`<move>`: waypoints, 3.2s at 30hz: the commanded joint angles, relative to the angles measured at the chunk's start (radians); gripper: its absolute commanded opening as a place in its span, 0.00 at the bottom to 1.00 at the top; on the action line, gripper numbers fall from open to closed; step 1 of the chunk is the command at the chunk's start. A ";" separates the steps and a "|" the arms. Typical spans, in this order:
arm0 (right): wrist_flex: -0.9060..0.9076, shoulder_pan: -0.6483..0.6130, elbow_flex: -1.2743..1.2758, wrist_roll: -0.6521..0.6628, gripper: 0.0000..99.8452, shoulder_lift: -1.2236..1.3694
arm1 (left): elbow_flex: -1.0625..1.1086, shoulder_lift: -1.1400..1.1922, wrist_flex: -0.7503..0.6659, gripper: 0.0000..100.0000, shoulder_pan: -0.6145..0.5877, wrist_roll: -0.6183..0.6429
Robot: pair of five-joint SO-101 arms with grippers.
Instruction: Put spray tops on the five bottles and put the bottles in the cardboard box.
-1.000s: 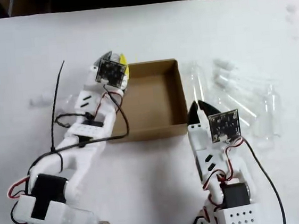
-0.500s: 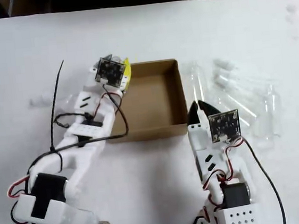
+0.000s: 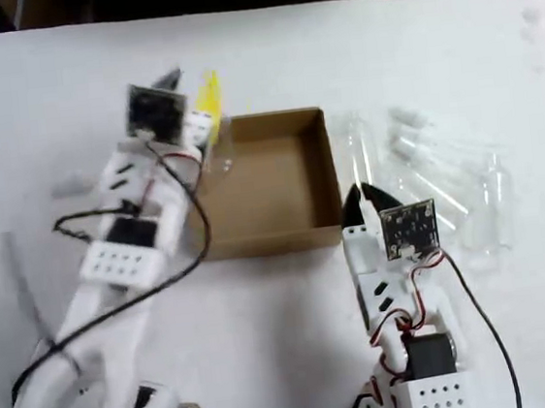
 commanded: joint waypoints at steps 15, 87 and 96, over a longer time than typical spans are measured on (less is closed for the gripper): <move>-0.024 0.010 0.009 0.012 0.02 -0.001 | -0.591 0.099 1.085 0.15 -0.291 0.068; -0.018 0.008 0.009 0.012 0.02 -0.002 | -0.884 0.542 1.422 0.16 -0.186 0.074; -0.021 0.008 0.009 0.012 0.02 -0.002 | -1.352 1.007 1.603 0.15 -0.219 0.075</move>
